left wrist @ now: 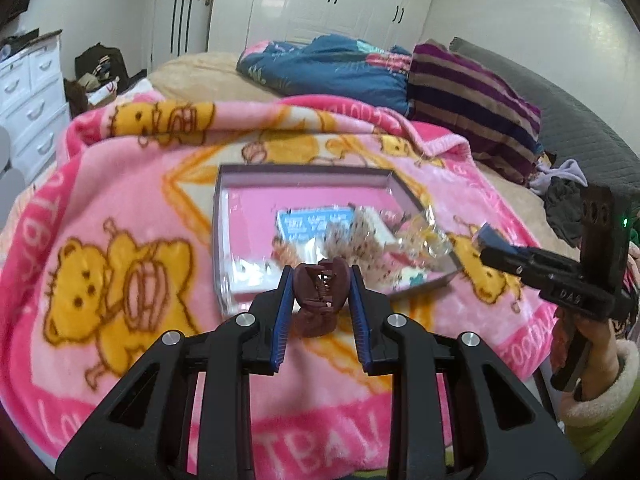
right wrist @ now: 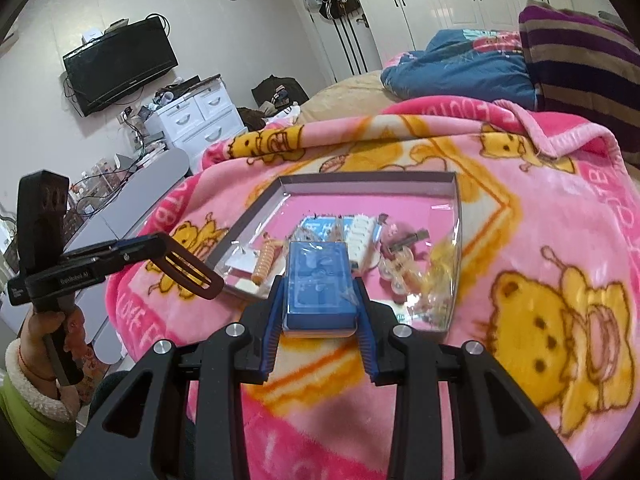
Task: Organize jewelry
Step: 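Release the maroon clip in the box with the left tool while the right drops the blue case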
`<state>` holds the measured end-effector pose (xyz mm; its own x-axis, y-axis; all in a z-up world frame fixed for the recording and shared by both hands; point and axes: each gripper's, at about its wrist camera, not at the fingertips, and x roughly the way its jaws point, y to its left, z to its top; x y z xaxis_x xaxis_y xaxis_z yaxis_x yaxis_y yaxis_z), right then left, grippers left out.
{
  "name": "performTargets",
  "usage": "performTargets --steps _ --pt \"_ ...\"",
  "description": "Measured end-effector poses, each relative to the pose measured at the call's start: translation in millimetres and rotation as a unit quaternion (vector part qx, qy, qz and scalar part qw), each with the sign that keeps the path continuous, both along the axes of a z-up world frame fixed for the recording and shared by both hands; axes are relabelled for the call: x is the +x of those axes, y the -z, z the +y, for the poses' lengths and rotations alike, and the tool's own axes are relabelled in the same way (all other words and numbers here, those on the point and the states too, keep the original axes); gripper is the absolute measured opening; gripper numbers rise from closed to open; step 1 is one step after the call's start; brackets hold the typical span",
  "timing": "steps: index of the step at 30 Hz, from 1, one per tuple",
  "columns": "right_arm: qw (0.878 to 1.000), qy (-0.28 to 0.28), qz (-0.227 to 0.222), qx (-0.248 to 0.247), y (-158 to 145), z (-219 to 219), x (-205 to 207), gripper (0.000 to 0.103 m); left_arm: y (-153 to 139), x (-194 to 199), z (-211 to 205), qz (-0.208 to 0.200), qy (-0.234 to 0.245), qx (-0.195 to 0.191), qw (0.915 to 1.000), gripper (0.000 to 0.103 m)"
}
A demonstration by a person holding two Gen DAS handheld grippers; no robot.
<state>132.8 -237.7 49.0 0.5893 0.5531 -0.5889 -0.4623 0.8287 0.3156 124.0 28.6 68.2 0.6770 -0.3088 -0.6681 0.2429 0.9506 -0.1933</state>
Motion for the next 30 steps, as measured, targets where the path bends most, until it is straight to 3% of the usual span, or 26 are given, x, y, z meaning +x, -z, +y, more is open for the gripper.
performTargets --steps 13,30 --pt "1.000 0.011 -0.017 -0.004 -11 5 26 0.032 -26 40 -9 -0.029 -0.004 0.009 0.9995 0.019" --pt "0.997 0.059 -0.013 -0.053 21 9 70 0.032 21 90 -8 -0.013 -0.050 0.083 0.9952 0.019"
